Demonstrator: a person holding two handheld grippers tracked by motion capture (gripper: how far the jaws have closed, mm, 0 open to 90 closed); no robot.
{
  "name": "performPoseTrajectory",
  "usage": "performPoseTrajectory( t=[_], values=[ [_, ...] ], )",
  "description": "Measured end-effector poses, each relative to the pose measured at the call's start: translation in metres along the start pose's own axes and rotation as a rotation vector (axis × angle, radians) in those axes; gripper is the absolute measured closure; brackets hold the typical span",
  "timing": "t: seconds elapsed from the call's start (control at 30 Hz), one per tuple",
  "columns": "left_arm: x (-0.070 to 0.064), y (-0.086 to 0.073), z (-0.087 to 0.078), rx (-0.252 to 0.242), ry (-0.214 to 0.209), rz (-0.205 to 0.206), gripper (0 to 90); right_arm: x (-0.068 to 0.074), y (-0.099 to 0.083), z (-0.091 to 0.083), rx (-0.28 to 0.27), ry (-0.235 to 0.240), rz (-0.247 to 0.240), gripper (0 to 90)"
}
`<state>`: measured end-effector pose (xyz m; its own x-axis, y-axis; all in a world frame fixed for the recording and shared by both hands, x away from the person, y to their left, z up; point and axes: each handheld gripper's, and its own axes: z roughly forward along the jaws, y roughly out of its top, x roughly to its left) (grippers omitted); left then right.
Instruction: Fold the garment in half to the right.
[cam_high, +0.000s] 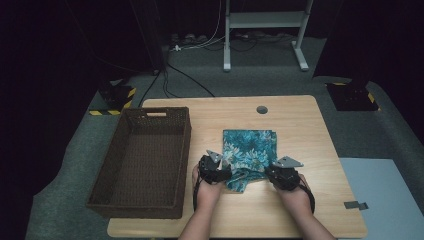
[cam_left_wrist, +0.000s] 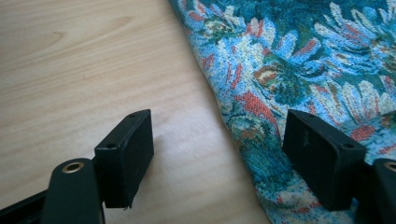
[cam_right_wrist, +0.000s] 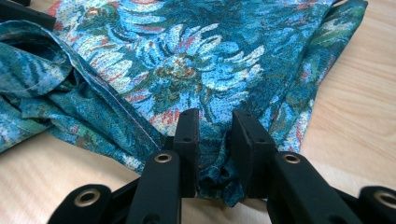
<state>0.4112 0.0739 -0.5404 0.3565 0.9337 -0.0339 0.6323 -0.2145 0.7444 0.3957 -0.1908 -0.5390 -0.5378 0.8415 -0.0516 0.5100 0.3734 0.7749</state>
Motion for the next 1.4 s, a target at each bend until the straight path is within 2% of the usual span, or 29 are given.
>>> performPoseTrajectory(
  t=[0.13,0.2,0.27,0.37,0.47,0.57,0.63,0.9,1.0,1.07,1.2,1.3,1.4],
  values=[
    [0.007,0.006,0.003,0.012,-0.005,-0.024,25.2,0.001,0.005,0.006,-0.001,0.001,-0.006,72.8],
    [0.009,0.011,-0.001,0.004,-0.029,-0.073,26.6,0.001,0.006,0.008,0.0,0.0,-0.004,72.9],
    [0.006,0.016,-0.008,-0.034,-0.057,-0.114,27.5,0.001,0.006,0.008,0.0,-0.002,-0.003,72.9],
    [-0.005,0.022,-0.015,-0.065,-0.069,-0.1,27.6,0.001,0.006,0.008,-0.002,-0.003,-0.008,72.9],
    [-0.015,0.02,-0.019,-0.076,-0.075,-0.098,27.3,0.001,0.006,0.008,-0.001,-0.002,-0.009,72.9],
    [-0.023,0.013,-0.022,-0.068,-0.073,-0.075,27.1,0.001,0.006,0.008,0.001,-0.003,-0.012,72.9],
    [-0.026,0.009,-0.023,-0.058,-0.072,-0.075,27.0,0.001,0.007,0.008,0.004,-0.002,-0.012,72.9],
    [-0.029,-0.011,-0.024,-0.012,-0.041,-0.023,27.0,0.001,0.006,0.008,-0.001,-0.001,-0.015,72.9],
    [-0.03,-0.016,-0.024,-0.019,-0.034,-0.012,26.9,0.001,0.006,0.008,-0.002,-0.001,-0.017,72.6],
    [-0.031,-0.019,-0.024,-0.027,-0.022,0.013,26.8,0.001,0.006,0.008,-0.001,-0.002,-0.017,72.3],
    [-0.032,-0.024,-0.024,-0.046,-0.026,-0.008,27.5,0.003,0.01,0.007,0.013,-0.009,-0.018,68.8],
    [-0.032,-0.024,-0.024,-0.046,-0.022,0.0,27.7,0.009,0.015,0.0,-0.02,-0.007,-0.017,68.9],
    [-0.032,-0.024,-0.024,-0.045,-0.022,-0.002,27.7,0.018,0.021,-0.004,-0.047,0.019,-0.015,69.0]
  ],
)
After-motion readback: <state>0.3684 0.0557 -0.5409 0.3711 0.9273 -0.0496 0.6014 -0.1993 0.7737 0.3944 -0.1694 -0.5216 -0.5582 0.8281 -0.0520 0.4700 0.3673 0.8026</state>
